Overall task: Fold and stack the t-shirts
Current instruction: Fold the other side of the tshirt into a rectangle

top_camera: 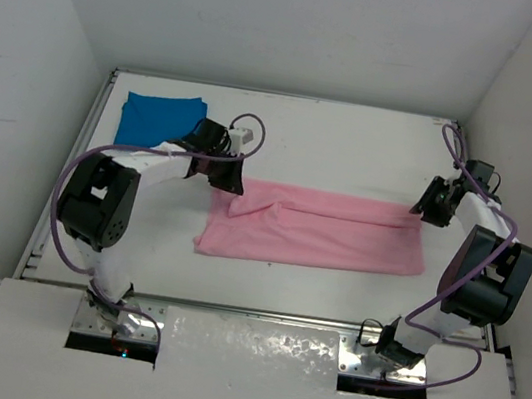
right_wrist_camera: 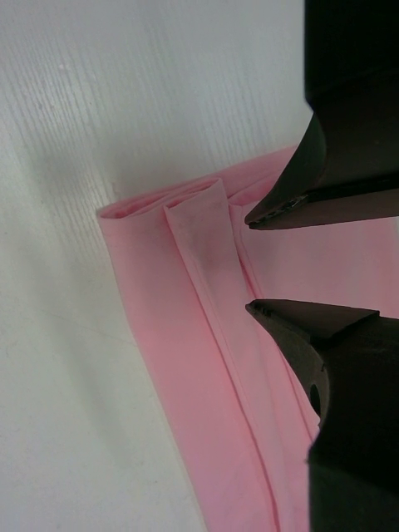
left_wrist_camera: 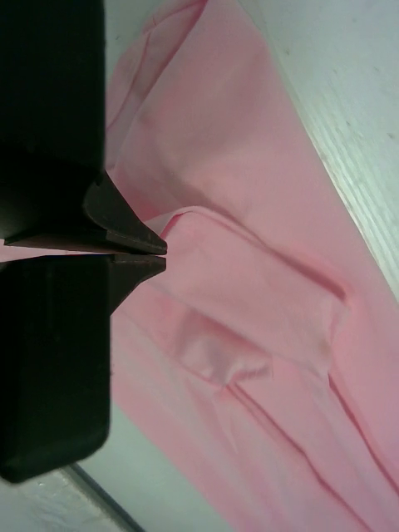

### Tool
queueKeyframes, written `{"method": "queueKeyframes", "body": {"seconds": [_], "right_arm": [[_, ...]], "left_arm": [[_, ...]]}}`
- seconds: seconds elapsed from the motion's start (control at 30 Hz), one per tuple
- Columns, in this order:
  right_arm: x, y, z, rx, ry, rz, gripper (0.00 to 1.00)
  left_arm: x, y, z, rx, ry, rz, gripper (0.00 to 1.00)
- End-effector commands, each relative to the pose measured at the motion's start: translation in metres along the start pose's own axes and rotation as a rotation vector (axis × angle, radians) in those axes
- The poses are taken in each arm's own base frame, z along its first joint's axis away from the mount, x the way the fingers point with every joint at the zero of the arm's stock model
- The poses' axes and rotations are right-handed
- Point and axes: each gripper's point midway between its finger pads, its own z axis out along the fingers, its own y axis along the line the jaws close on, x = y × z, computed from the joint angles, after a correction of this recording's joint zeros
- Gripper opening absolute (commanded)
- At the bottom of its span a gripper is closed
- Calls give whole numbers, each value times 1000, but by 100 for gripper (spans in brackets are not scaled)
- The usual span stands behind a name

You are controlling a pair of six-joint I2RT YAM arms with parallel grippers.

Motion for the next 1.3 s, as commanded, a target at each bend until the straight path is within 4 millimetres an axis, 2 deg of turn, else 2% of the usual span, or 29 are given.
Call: {"method": "queueKeyframes", "body": {"seconds": [0.0, 0.13, 0.37, 0.43, 0.67, 0.9, 1.07, 1.2, 1.27], "right_arm": [[-7, 8, -6, -44, -32, -11, 39], [-7, 15, -9, -83, -44, -6, 39], [9, 21, -11, -122, -38, 4, 39], [14, 21, -10, -122, -32, 7, 39], [10, 22, -8, -127, -33, 31, 39], [-7, 24, -9, -128, -60, 49, 40], [-8, 26, -11, -135, -56, 49, 40], [-8, 32, -12, -171, -60, 41, 41], [-6, 32, -11, -172, -57, 43, 41]], "left_arm": [[-27, -35, -15, 99, -118, 113, 1], [-17, -49, -17, 140, -107, 150, 1], [28, -50, -12, 138, -41, 152, 2], [35, -52, -12, 143, -37, 157, 2], [68, -55, -13, 130, 5, 164, 5], [81, -55, -17, 130, -7, 175, 10], [93, -50, -11, 114, 26, 168, 11], [94, -49, -11, 92, 35, 180, 14], [86, -50, -15, 82, 10, 178, 18]]}}
